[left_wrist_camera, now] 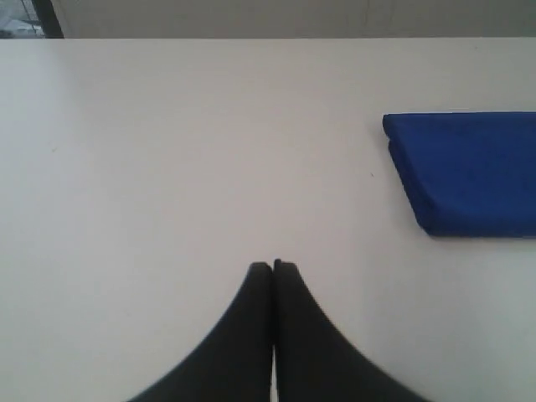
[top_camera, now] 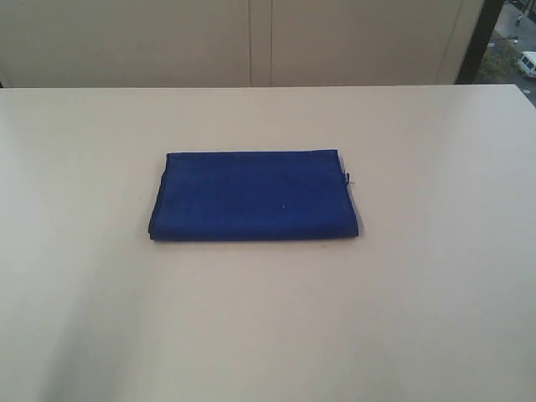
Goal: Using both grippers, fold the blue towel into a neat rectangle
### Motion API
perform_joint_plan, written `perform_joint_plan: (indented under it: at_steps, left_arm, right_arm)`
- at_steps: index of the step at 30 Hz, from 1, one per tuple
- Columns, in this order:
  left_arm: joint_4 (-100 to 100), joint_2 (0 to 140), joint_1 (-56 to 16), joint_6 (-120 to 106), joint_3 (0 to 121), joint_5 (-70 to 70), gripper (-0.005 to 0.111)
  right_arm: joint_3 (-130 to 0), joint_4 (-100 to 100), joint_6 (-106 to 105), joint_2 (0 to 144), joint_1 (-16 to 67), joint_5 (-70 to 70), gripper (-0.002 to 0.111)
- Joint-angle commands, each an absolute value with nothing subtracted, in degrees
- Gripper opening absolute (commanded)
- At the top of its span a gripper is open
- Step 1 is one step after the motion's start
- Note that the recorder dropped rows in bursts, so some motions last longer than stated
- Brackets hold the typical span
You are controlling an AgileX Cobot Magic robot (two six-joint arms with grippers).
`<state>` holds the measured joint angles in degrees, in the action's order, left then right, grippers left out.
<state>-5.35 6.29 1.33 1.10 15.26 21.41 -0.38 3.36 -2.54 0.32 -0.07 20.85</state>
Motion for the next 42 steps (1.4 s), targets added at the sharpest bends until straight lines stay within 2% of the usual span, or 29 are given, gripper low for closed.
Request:
perform_joint_plan:
  at_steps: [1, 16, 42]
  left_arm:
    - [-4.75, 0.97, 1.52, 1.06, 10.13, 19.51, 0.0]
    - [-3.43, 0.0, 1.52, 1.17, 1.3, 19.56, 0.0]
    - [-3.43, 0.0, 1.52, 1.29, 1.15, 21.22, 0.0]
  right_arm:
    - [0.0, 3.01, -2.35, 0.0, -0.53, 20.05, 0.0]
    - [0.0, 3.01, -2.35, 0.0, -0.53, 20.05, 0.0]
    - [0.0, 3.01, -2.35, 0.0, -0.53, 20.05, 0.0]
